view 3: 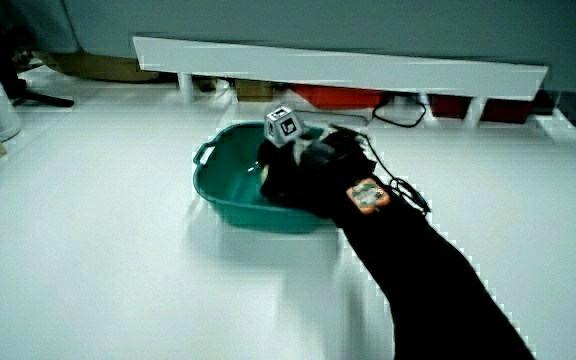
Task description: Place pear into plate
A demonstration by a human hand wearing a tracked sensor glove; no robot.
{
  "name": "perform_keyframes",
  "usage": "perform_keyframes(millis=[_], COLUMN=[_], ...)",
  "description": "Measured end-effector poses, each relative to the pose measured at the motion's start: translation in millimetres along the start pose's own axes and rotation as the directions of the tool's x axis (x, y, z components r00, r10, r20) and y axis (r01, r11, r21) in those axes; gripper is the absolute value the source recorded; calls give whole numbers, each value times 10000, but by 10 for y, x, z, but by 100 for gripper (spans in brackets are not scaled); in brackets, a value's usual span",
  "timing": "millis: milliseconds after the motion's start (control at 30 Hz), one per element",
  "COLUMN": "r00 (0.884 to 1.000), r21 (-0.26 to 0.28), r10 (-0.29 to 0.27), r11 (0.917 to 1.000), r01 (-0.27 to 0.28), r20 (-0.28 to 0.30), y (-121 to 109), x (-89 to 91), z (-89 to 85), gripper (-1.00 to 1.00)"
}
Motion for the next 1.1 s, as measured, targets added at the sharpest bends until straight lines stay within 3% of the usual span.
perform_keyframes(millis=[167, 233, 300, 367, 467, 533, 567, 667, 700, 767, 900, 967, 1000, 1033, 1067, 1100], r00=[9999, 9990, 9976, 9988, 9977, 9944, 9919, 9902, 9907, 9893, 9917, 9940, 9935, 9930, 9920, 9958], r21=[-385, -372, -293, -44, 94, 134, -147, 546, 378, 423, 926, 804, 901, 1148, 1133, 1300], r10=[-155, -288, -153, -189, -93, 57, 100, 71, -66, 6, -477, -355, -39, -440, -48, -262], r11=[9991, 9989, 9995, 9998, 9999, 9999, 9998, 9985, 9992, 9991, 9940, 9958, 9958, 9918, 9934, 9908], r01=[156, 275, 134, 187, 100, -43, -120, 5, 118, 56, 590, 439, 142, 566, 193, 375], r20=[31, -331, -671, -454, -676, -1055, -1269, -1396, -1358, -1462, -1198, -1030, -1135, -1100, -1264, -873], y=[23, 24, -12, -42, -68, -90, -55, -222, -199, -261, -406, -492, -562, -598, -635, -674], x=[32, 79, 77, 65, 105, 165, 238, 292, 360, 417, 539, 569, 548, 576, 586, 600], z=[-76, -119, -73, -14, 60, 122, 72, 354, 315, 365, 378, 366, 419, 402, 405, 400], gripper=[-24, -33, -43, -52, -67, -76, -81, -95, -100, -100, -100, -100, -100, -100, -100, -100])
